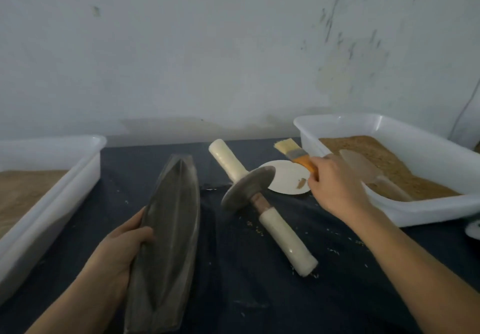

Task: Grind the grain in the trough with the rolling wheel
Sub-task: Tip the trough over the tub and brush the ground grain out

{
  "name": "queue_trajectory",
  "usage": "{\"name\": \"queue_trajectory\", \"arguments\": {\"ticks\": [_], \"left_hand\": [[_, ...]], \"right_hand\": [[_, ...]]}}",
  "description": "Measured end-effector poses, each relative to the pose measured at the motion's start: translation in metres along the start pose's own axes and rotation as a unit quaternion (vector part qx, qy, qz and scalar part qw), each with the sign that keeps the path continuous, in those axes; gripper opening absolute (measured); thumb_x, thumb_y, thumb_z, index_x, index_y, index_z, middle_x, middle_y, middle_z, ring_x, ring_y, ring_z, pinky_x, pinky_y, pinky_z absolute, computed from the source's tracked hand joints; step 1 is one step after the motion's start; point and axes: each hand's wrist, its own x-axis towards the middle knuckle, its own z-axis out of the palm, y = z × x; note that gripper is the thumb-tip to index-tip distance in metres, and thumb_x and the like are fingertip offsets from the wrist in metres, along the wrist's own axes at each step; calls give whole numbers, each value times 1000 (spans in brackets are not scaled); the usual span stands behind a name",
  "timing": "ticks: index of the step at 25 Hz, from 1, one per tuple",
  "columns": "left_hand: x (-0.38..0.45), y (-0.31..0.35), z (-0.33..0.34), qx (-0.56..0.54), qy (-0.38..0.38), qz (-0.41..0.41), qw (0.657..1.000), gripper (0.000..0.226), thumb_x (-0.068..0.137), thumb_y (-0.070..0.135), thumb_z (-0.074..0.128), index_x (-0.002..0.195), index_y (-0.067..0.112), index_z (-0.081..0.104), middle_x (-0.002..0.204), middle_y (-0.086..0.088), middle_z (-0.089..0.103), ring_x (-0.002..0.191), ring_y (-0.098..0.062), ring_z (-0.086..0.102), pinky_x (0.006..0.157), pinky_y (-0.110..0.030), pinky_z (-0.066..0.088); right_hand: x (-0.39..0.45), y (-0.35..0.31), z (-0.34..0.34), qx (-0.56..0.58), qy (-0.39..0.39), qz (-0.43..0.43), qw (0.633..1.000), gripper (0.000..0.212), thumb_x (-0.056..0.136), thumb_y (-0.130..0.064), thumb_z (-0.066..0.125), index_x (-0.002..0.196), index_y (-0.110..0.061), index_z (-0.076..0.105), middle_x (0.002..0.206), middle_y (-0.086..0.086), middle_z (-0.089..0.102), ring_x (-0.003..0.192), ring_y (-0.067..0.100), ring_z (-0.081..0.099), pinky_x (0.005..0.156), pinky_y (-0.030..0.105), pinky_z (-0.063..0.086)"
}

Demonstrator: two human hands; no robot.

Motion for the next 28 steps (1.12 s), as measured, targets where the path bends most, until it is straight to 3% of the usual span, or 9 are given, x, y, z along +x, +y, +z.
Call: {"name": "queue_trajectory", "arguments": {"ticks": [4,12,17,20,22,23,24,26,28], "left_hand": [[6,-4,11,15,-10,18,1000,68,58,-9,50,102,36,73,101,-13,72,90,-39,68,72,-49,55],[21,-7,13,56,-15,40,998,63,71,-14,45,86,39,76,91,-10,74,74,-31,71,59,-37,55],[16,-7,12,71,-7,38,997,59,75,-11,48,98,38,73,94,-9,74,81,-33,70,64,-41,56],[11,-7,6,87,4,50,995,49,84,3,60,118,39,64,99,-4,72,80,-26,71,59,-34,55],[12,5,8,127,34,141,981,60,86,14,66,139,34,45,124,1,62,92,-11,66,67,-25,51],[17,18,15,187,63,246,949,62,86,16,64,142,32,42,133,3,56,97,-3,61,72,-20,48],[24,35,27,272,84,371,884,59,86,15,60,141,30,44,136,4,53,101,0,58,78,-19,46],[44,68,69,488,26,544,682,62,81,4,51,137,30,50,139,0,49,121,-16,49,95,-33,44],[65,86,116,707,-80,542,446,73,81,-1,52,143,34,39,151,-4,33,138,-26,27,108,-42,32]], "right_hand": [[2,-1,15,25,79,15,996,11,88,-17,61,99,-17,61,86,-1,55,67,10,53,61,28,49],[5,18,65,-48,-70,88,992,15,93,-17,54,106,-14,61,103,6,57,88,18,56,79,32,50],[1,15,72,-66,-66,104,990,24,96,-20,47,114,-9,59,109,12,51,92,25,53,79,34,47],[-19,9,48,2,10,82,997,36,94,-39,51,116,-12,59,108,8,53,92,22,53,73,29,43],[-47,0,32,71,-2,67,995,57,86,-64,40,116,-19,58,103,-2,52,88,12,54,71,29,45],[-63,-9,27,70,-48,65,994,70,79,-77,31,117,-23,54,103,-7,51,89,9,53,72,30,46],[-76,-19,27,38,-108,60,992,80,73,-84,26,121,-24,49,106,-9,48,93,8,51,73,29,45],[-92,-35,34,-34,-187,36,981,76,72,-84,35,122,-26,41,107,-9,44,95,10,48,71,27,40],[-91,-48,39,-57,-186,28,981,56,80,-69,50,114,-25,39,109,-6,47,94,12,51,71,26,42]]}}
